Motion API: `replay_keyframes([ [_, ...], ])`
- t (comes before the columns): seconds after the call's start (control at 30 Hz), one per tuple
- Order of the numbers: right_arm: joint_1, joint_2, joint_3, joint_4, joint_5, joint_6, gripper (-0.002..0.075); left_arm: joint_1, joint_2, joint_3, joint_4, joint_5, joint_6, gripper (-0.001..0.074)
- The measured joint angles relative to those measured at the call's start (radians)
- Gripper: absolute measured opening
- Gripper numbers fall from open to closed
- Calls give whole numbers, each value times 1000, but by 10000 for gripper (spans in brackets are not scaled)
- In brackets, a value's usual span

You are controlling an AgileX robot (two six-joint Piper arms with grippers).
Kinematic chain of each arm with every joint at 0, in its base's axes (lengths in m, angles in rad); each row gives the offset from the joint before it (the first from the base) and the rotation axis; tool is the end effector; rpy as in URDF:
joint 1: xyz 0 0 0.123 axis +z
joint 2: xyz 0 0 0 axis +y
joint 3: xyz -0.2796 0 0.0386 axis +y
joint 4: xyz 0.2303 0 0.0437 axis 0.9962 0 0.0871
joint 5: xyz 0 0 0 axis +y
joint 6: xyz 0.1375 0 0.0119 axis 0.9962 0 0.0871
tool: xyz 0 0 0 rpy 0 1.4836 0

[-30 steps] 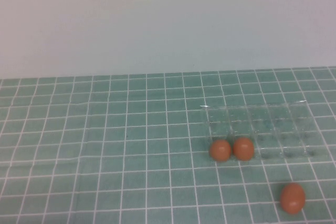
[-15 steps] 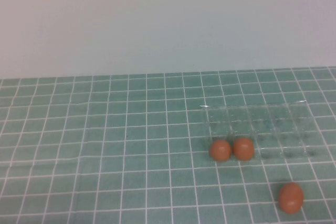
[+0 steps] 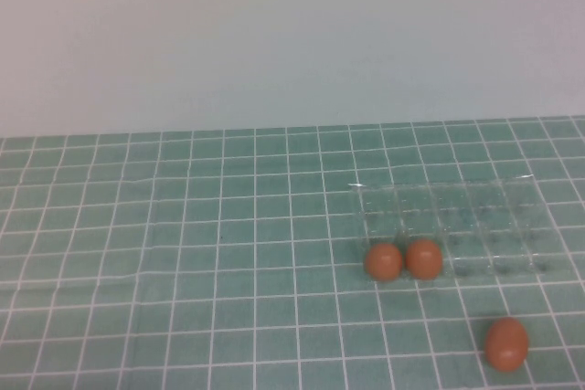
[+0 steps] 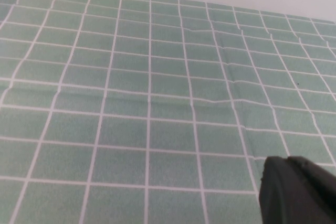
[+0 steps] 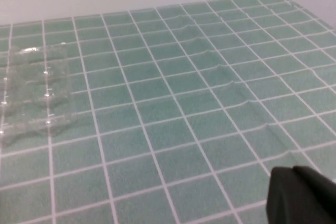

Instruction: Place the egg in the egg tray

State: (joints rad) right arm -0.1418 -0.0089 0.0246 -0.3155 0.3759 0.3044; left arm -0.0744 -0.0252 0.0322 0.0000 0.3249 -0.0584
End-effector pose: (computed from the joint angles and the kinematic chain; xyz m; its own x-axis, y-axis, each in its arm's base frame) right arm 0.0794 -0.0273 0.1602 -0.2782 0.0494 -0.9592 0.2512 0.9677 -0.0231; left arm 0.0838 -0.0062 0.1631 -0.2455 -0.0402 -0.9686 0.0601 0.9966 -0.0566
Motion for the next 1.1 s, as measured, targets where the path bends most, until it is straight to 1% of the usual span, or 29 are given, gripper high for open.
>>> replay_keyframes([
  [0.1,0,0,2,6,-80,0,-2,0,0,0,0,0,0,-1],
  [0.3,0,0,2,32,-388,26,-2,0,0,0,0,0,0,-1],
  [0.4,0,0,2,34,-506,25,-2,0,0,0,0,0,0,-1],
  [0.5,0,0,2,52,-623,68,-2,0,0,0,0,0,0,-1],
  [0.57,0,0,2,53,-679,104,-2,0,0,0,0,0,0,-1],
  [0.63,0,0,-9,35,-680,148,-2,0,0,0,0,0,0,-1],
  [0.7,0,0,-53,-7,-613,180,-2,0,0,0,0,0,0,-1],
  [0.77,0,0,-125,-51,-500,205,-2,0,0,0,0,0,0,-1],
  [0.87,0,51,-271,-74,-312,216,-2,0,0,0,0,0,0,-1],
  [1.0,0,259,-447,-62,19,181,-2,0,0,0,0,0,0,-1],
  [1.1,0,449,-560,17,315,48,-2,0,0,0,0,0,0,-1],
])
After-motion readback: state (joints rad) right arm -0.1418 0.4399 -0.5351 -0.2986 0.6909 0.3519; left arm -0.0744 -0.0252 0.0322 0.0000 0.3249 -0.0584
